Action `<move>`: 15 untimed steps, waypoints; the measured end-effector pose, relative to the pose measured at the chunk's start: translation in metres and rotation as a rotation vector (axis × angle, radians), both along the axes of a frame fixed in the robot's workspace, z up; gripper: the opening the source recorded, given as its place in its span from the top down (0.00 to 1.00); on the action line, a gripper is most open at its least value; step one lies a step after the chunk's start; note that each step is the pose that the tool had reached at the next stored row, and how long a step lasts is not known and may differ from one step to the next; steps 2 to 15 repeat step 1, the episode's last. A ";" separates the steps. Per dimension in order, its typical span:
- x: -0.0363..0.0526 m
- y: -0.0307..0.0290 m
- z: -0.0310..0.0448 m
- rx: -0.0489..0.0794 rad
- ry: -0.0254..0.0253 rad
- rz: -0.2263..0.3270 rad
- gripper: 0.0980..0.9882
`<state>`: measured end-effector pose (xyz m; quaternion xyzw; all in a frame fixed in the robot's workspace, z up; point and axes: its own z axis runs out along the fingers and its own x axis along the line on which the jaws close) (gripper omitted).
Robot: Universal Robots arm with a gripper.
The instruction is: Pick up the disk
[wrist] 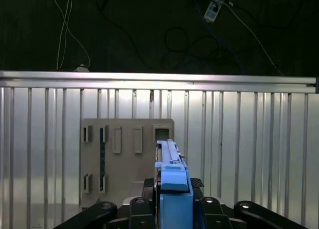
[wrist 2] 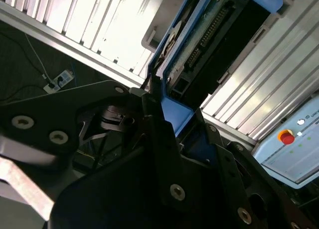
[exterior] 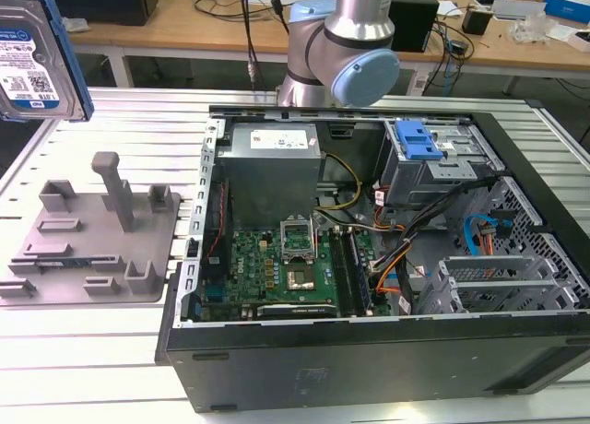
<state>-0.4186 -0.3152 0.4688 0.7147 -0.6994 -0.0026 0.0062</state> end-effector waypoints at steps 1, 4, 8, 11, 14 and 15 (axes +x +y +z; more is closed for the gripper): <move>0.0000 0.0000 0.0000 0.000 0.0000 0.000 0.70; 0.0000 0.0000 0.0000 0.000 0.0000 0.000 0.70; 0.0000 0.0000 0.0000 0.000 0.0000 0.000 0.70; 0.0000 0.0000 0.0000 0.000 0.0000 0.000 0.70; 0.0000 0.0000 0.0000 0.000 0.0000 0.000 0.70; 0.0000 0.0000 0.0000 0.000 0.0000 0.000 0.70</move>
